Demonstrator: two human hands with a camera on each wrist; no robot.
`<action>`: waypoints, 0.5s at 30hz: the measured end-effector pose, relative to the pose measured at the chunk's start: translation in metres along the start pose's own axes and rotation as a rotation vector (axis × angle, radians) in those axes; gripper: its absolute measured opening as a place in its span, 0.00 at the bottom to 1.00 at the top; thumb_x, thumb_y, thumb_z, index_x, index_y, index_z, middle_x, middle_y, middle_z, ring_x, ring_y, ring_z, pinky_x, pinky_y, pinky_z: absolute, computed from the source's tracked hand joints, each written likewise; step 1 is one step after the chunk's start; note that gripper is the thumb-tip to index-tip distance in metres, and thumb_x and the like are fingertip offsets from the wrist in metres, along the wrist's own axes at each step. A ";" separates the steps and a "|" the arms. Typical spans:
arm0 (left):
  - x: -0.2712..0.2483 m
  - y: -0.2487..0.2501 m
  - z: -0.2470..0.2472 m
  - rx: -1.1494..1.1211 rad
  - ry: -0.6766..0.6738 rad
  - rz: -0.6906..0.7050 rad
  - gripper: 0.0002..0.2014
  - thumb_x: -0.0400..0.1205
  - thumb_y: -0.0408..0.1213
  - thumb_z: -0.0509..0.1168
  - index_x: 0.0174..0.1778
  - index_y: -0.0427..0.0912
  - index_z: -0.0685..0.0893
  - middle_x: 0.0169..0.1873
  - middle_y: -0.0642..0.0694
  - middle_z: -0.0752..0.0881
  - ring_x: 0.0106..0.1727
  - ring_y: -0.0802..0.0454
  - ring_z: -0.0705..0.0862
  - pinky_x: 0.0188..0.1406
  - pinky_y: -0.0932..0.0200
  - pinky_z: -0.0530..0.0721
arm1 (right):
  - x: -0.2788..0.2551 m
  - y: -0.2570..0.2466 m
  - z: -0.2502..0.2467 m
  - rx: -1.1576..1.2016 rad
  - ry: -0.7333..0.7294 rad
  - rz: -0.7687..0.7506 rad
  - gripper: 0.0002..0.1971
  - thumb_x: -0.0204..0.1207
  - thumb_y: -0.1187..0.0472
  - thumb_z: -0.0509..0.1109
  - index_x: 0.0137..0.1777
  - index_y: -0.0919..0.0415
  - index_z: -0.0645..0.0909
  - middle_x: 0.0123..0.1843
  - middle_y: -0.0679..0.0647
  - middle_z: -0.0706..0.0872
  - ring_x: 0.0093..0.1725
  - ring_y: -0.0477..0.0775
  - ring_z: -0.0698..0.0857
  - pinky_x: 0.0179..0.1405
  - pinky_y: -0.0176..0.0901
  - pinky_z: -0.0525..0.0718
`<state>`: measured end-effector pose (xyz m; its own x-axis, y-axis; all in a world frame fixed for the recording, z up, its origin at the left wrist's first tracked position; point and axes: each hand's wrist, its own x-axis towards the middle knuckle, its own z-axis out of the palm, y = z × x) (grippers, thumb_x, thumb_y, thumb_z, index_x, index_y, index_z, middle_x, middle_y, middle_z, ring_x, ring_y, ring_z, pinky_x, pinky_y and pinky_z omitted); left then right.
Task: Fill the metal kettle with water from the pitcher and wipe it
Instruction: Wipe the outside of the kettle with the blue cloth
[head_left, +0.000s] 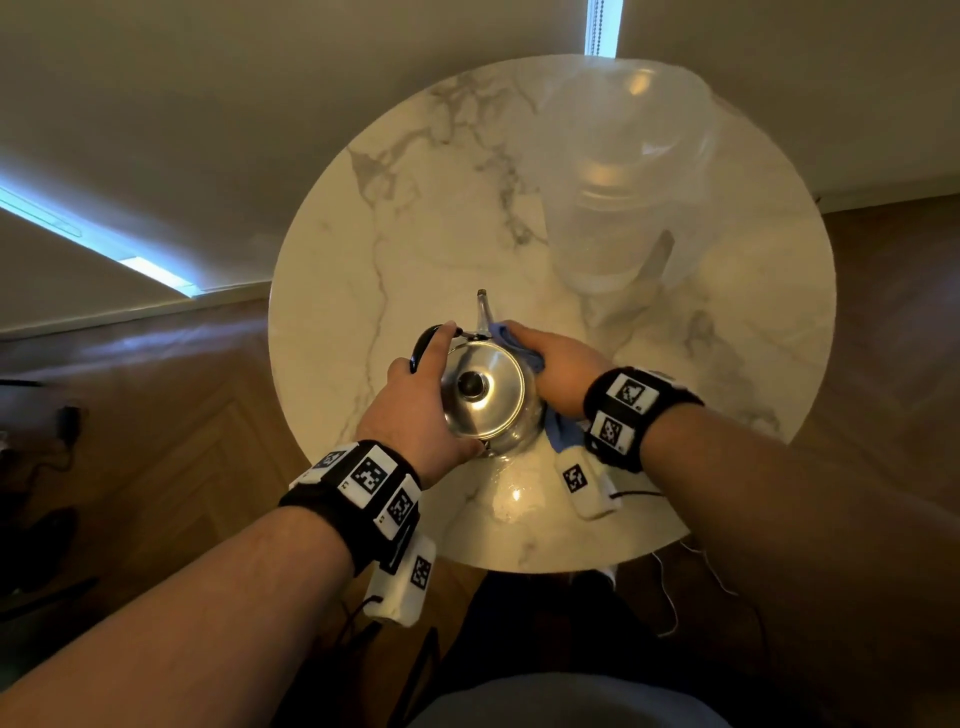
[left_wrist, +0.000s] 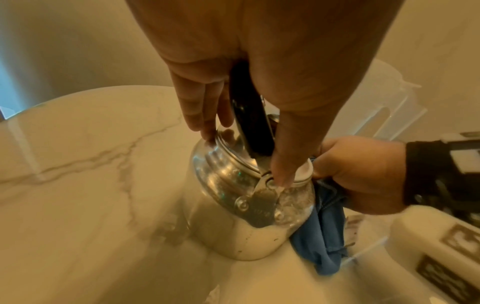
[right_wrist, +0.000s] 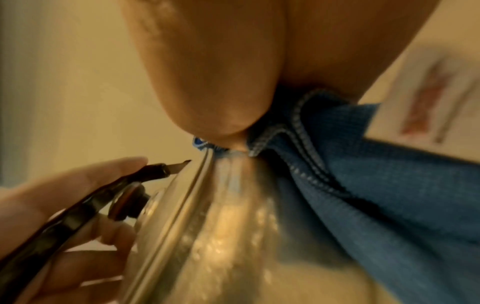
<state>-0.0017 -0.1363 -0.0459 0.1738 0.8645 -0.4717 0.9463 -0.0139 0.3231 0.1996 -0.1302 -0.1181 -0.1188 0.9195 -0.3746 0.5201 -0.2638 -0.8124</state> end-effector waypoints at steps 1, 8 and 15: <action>-0.001 0.000 0.000 -0.004 -0.004 -0.002 0.67 0.62 0.50 0.87 0.86 0.72 0.44 0.71 0.43 0.73 0.62 0.41 0.85 0.57 0.49 0.85 | -0.004 0.006 0.001 -0.015 -0.014 0.004 0.29 0.83 0.57 0.67 0.82 0.34 0.68 0.70 0.52 0.85 0.64 0.55 0.83 0.65 0.44 0.76; 0.000 -0.001 0.000 -0.013 0.001 -0.009 0.68 0.60 0.49 0.88 0.86 0.73 0.46 0.69 0.43 0.74 0.61 0.41 0.85 0.58 0.49 0.85 | -0.084 0.054 0.061 0.076 0.219 -0.007 0.23 0.75 0.67 0.62 0.69 0.52 0.81 0.57 0.39 0.79 0.47 0.36 0.80 0.49 0.37 0.81; -0.001 0.000 0.000 -0.003 0.021 0.002 0.69 0.58 0.52 0.89 0.86 0.73 0.47 0.67 0.43 0.76 0.61 0.42 0.85 0.58 0.47 0.85 | -0.108 0.031 0.095 -0.071 0.170 -0.029 0.32 0.78 0.70 0.64 0.83 0.52 0.71 0.72 0.58 0.73 0.63 0.59 0.81 0.58 0.43 0.81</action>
<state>-0.0023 -0.1372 -0.0457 0.1696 0.8749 -0.4537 0.9453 -0.0141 0.3260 0.1484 -0.2656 -0.1457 0.0070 0.9640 -0.2657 0.5778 -0.2208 -0.7857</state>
